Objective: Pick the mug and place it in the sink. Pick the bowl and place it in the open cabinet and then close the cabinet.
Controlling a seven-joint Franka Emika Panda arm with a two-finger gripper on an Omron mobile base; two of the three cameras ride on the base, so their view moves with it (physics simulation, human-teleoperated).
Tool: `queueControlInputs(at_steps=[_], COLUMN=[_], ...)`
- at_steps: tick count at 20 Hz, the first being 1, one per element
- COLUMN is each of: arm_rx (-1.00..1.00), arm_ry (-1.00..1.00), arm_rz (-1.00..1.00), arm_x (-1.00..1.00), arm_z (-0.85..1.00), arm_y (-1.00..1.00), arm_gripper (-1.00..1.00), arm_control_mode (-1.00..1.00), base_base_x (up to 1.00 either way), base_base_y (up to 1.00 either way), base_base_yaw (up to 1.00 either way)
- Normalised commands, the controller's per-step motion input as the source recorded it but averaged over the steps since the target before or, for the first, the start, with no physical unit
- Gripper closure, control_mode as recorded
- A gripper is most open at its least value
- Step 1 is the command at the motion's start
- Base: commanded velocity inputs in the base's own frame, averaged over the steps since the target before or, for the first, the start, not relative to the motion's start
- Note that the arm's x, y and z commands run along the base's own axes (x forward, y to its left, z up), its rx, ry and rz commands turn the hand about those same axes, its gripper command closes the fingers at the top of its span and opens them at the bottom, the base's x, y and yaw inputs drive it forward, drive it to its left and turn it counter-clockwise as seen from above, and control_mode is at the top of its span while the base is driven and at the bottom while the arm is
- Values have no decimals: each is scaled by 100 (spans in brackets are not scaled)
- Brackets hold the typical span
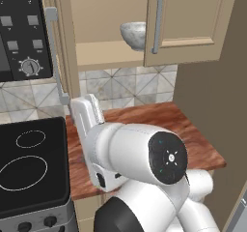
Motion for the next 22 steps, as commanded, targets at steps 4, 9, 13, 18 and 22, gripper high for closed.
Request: queueControlInputs(at_steps=[4, 9, 13, 18, 22], arm_rx=[0, -1, -1, -5, -5], arm_ry=[0, -3, -8, -13, -12], arm_rz=[-3, -8, -11, -12, -14], arm_x=[5, 26, 28, 22, 12], arm_z=[-1, -1, -1, -13, -10], arm_y=[49, 32, 19, 21, 23], arm_gripper=[-100, -100, -100, -100, -100], arm_control_mode=[-100, -100, -100, -100, -100], base_base_x=[0, 0, 0, 0, 0], base_base_y=[0, 0, 0, 0, 0], base_base_yaw=[0, 0, 0, 0, 0])
